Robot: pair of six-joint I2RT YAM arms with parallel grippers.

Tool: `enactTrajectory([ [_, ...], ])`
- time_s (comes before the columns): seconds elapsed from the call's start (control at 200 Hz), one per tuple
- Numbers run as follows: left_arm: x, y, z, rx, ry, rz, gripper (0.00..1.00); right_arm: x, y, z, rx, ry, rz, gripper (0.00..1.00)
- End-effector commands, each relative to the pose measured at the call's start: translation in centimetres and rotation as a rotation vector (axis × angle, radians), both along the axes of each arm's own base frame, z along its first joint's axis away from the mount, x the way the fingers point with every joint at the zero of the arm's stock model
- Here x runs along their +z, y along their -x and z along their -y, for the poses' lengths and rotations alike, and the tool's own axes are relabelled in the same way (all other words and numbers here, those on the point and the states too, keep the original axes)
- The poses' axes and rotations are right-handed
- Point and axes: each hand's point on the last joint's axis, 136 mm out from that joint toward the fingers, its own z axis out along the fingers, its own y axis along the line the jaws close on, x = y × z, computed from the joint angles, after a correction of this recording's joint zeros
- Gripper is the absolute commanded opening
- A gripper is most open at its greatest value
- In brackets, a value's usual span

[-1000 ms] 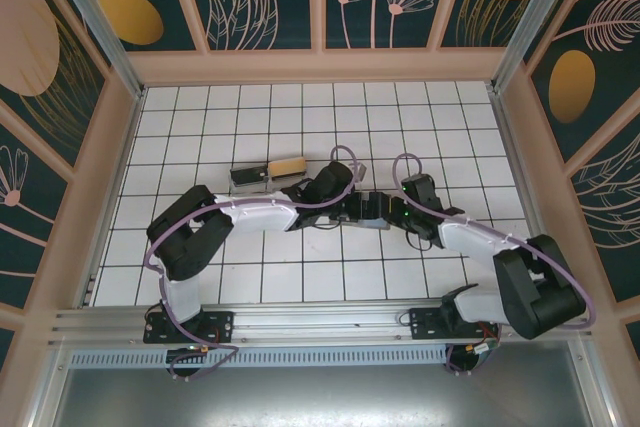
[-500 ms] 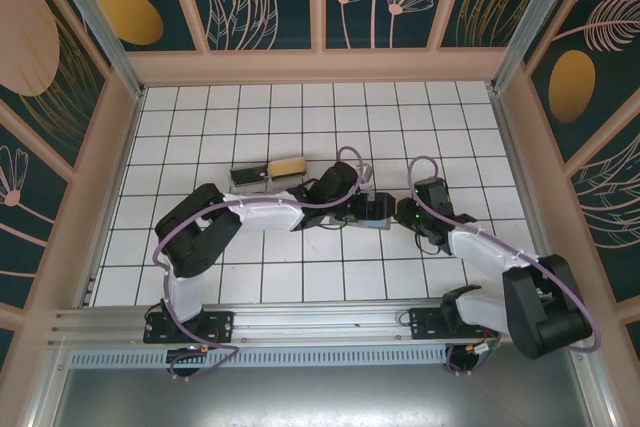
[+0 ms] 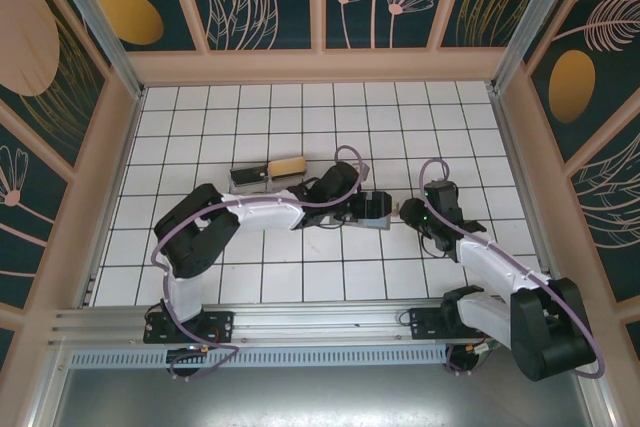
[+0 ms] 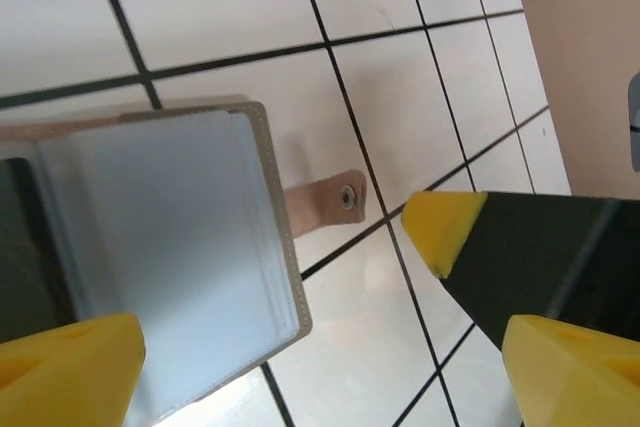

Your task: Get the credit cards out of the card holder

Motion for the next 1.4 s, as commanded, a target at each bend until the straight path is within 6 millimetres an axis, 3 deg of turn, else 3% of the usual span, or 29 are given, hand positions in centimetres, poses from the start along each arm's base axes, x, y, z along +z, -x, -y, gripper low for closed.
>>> enactTrajectory([
  [0.0,1.0,-1.3,-2.7,0.076,-0.068,0.059,0.86,1.0,-0.3,-1.6,0.067,-0.042,0.037,0.36],
  [0.195,-0.7,-2.5,-6.4,0.172,-0.2,0.072,0.49,3.5,-1.3,-4.9,0.157,-0.058,0.111,0.34],
  [0.26,-1.2,-2.7,-7.3,0.193,-0.226,0.07,0.32,4.2,-1.6,-5.8,0.179,-0.066,0.13,0.31],
  [0.345,-2.0,-3.0,-8.2,0.214,-0.255,0.061,0.12,4.4,-1.9,-7.3,0.219,-0.085,0.135,0.27],
  [0.43,-2.8,-3.2,-9.0,0.229,-0.28,0.048,0.0,4.1,-2.0,-8.9,0.264,-0.105,0.117,0.22],
  [0.545,-4.0,-3.4,-9.6,0.238,-0.318,0.035,0.0,3.7,-2.1,-10.9,0.315,-0.154,0.091,0.14],
  [0.795,-6.2,-3.2,-9.6,0.217,-0.349,0.004,0.0,2.4,-2.5,-12.8,0.343,-0.23,0.033,0.14],
  [1.05,-7.3,-2.9,-9.8,0.214,-0.37,-0.016,0.0,0.3,-2.5,-12.8,0.324,-0.224,-0.036,0.18],
  [1.39,-8.0,-2.6,-9.9,0.208,-0.373,-0.039,0.0,-0.6,-2.5,-13.3,0.329,-0.25,-0.063,0.17],
])
